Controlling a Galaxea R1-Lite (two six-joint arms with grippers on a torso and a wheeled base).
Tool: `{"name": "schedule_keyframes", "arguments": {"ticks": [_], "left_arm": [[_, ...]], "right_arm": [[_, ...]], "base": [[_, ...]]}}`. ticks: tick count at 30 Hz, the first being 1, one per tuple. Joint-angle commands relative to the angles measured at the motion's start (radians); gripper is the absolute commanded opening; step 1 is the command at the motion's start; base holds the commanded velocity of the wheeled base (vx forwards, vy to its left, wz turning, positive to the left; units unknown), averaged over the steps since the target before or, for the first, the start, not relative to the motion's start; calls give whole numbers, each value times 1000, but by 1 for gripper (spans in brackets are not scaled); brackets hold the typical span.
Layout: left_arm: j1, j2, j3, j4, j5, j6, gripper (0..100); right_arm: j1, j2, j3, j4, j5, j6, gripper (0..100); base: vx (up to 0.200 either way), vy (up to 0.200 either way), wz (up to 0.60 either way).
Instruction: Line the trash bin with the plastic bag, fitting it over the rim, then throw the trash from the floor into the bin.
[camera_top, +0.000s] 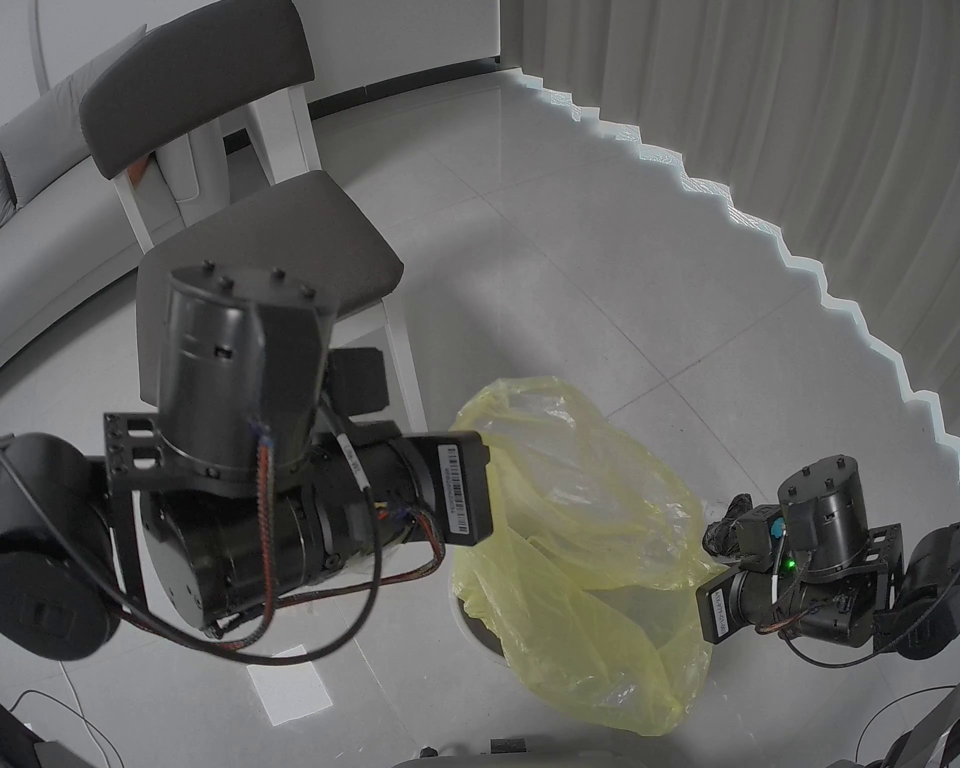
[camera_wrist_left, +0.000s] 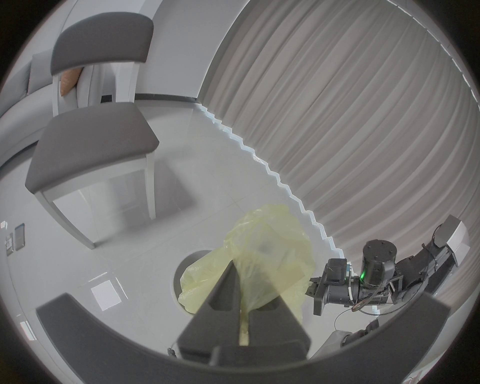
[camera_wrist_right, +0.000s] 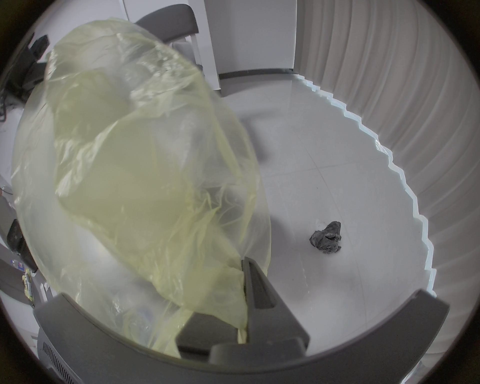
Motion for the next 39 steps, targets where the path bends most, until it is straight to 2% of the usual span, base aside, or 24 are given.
{"name": "schedule_keyframes", "arguments": {"ticks": [1, 8, 16, 25, 33, 39], "left_arm": [[38, 71, 42, -57, -32, -24, 0], [90, 116, 35, -130, -42, -23, 0], [137, 96, 44, -124, -67, -21, 0], [133, 100, 53, -127, -67, -24, 0], [122, 211, 12, -142, -84, -30, 0], [82, 220, 13, -147, -78, -44, 0]], "right_arm": [[-54, 93, -3, -38, 50, -7, 0], [-79, 145, -24, -101, 101, -19, 0], [-79, 235, -80, -133, 121, -19, 0], [-85, 301, -72, -170, 136, -19, 0], [-182, 307, 0, -172, 184, -37, 0], [-188, 356, 3, -172, 196, -37, 0]], "base": [[0, 0, 0], [0, 0, 0], [0, 0, 0], [0, 0, 0], [0, 0, 0], [0, 0, 0]]}}
